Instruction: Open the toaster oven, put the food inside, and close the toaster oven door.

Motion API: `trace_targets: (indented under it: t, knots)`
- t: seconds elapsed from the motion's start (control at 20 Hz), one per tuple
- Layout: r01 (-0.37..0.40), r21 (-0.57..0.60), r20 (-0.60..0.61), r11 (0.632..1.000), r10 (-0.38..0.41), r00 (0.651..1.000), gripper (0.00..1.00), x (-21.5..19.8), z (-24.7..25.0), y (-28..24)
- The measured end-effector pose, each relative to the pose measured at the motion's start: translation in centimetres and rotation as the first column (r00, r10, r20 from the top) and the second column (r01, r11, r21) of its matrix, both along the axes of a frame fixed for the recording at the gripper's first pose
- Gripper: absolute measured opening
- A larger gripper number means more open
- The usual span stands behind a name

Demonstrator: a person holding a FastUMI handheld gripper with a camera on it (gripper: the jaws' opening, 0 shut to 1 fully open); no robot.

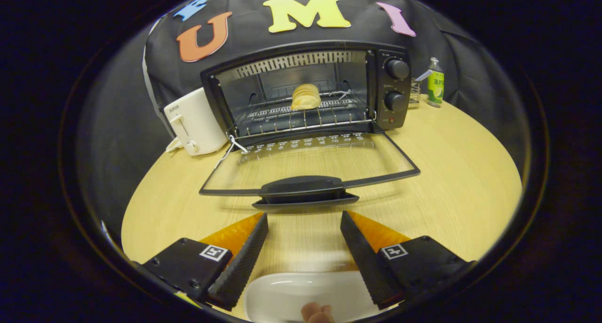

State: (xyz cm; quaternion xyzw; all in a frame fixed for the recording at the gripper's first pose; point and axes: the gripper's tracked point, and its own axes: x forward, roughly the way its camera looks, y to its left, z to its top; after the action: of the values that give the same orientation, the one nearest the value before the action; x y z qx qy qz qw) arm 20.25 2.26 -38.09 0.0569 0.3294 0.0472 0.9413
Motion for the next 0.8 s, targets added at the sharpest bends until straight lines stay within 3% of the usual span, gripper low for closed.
trace_targets:
  t: [0.8]
  knots:
    - [0.031,-0.036,0.042,0.999,-0.029,0.999,1.00,0.2,1.0,0.1]
